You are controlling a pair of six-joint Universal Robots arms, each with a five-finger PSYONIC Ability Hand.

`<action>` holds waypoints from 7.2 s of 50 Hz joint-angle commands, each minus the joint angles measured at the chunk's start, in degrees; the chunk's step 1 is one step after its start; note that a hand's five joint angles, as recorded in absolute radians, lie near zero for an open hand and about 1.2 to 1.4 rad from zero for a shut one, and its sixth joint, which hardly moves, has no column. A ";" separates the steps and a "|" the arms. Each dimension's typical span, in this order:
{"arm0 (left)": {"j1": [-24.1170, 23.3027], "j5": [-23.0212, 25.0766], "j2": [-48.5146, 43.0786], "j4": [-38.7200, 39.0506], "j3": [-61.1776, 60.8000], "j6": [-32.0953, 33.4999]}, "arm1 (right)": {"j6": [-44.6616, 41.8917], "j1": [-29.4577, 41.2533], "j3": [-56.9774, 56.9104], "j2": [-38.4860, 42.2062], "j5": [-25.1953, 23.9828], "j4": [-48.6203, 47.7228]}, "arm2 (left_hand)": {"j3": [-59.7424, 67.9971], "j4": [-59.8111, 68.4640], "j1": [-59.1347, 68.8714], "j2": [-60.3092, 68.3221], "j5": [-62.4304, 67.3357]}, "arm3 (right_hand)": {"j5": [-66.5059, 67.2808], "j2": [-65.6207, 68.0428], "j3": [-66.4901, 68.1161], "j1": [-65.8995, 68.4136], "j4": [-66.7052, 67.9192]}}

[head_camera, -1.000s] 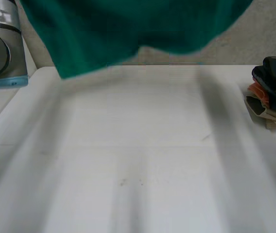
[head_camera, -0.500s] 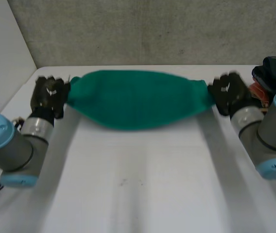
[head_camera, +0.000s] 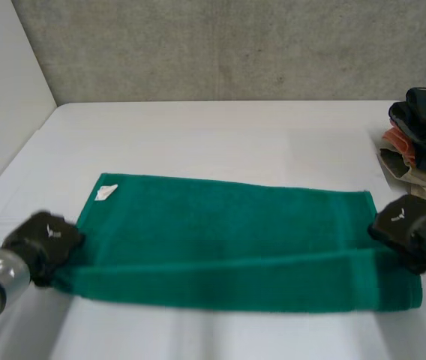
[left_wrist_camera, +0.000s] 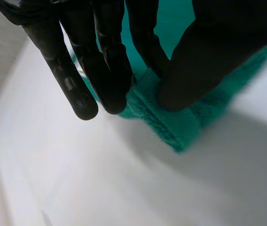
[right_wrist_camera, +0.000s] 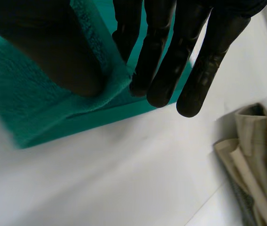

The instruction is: Fold the laundry.

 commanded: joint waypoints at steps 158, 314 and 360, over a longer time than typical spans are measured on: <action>-23.51 -9.89 -13.61 35.77 11.80 -27.06 | 43.13 20.63 4.51 13.34 -1.04 -33.07 | -58.37 -58.71 -55.37 -58.53 -56.23 | 12.66 12.41 12.12 23.07 11.65; -26.24 11.99 -6.31 17.40 16.63 -46.13 | 35.39 32.93 3.47 19.49 0.81 -51.79 | -57.19 -57.53 -54.19 -57.35 -55.06 | -15.15 -15.40 -15.70 -4.75 -16.17; -24.04 10.67 -4.38 17.67 16.28 -46.30 | 44.18 -12.06 -38.29 12.46 -22.03 -48.71 | -57.19 -57.53 -54.19 -57.35 -55.06 | 12.72 12.47 12.18 23.13 11.71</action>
